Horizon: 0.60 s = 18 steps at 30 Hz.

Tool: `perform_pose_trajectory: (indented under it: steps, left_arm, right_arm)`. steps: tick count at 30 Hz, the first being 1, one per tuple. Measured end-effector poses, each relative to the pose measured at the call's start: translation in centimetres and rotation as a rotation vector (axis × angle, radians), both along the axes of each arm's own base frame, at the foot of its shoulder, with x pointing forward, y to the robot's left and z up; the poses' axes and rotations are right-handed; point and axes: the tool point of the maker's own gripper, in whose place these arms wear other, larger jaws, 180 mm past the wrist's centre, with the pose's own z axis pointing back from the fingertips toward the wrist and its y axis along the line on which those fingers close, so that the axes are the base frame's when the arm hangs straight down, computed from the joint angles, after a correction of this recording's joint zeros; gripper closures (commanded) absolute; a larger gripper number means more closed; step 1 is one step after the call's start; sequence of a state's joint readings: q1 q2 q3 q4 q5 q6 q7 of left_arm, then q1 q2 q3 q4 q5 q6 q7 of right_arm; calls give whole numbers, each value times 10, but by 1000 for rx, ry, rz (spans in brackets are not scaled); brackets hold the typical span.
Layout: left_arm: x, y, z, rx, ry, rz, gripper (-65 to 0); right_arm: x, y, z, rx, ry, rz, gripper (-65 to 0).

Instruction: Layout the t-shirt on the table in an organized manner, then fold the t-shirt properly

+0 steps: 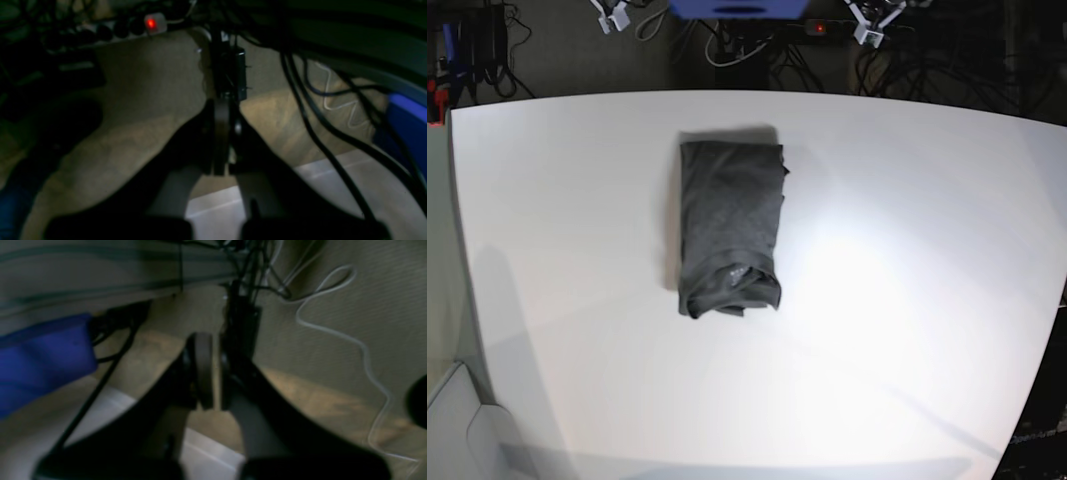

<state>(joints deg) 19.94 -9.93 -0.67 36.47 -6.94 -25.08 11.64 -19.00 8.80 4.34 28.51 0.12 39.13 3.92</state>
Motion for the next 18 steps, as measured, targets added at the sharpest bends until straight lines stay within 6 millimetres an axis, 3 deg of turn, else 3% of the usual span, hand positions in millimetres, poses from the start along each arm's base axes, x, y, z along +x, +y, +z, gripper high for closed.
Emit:
perform_pose_trajectory:
  steps: [6,10,15,18]
  left_arm:
    - [15,11,-18,15,-2,88,-4]
    - [23,19,-23,35,9,119,-4]
    - [28,19,-26,38,34,119,-4]
    - [30,19,-27,43,44,124,-4]
  right_arm:
    - [-1,2,-20,-36,50,28,0]
    - [6,-14,-35,-196,59,53,0]
    - [35,-44,-44,-446,-4,18,0]
    - [33,-56,-45,-612,2,23,0]
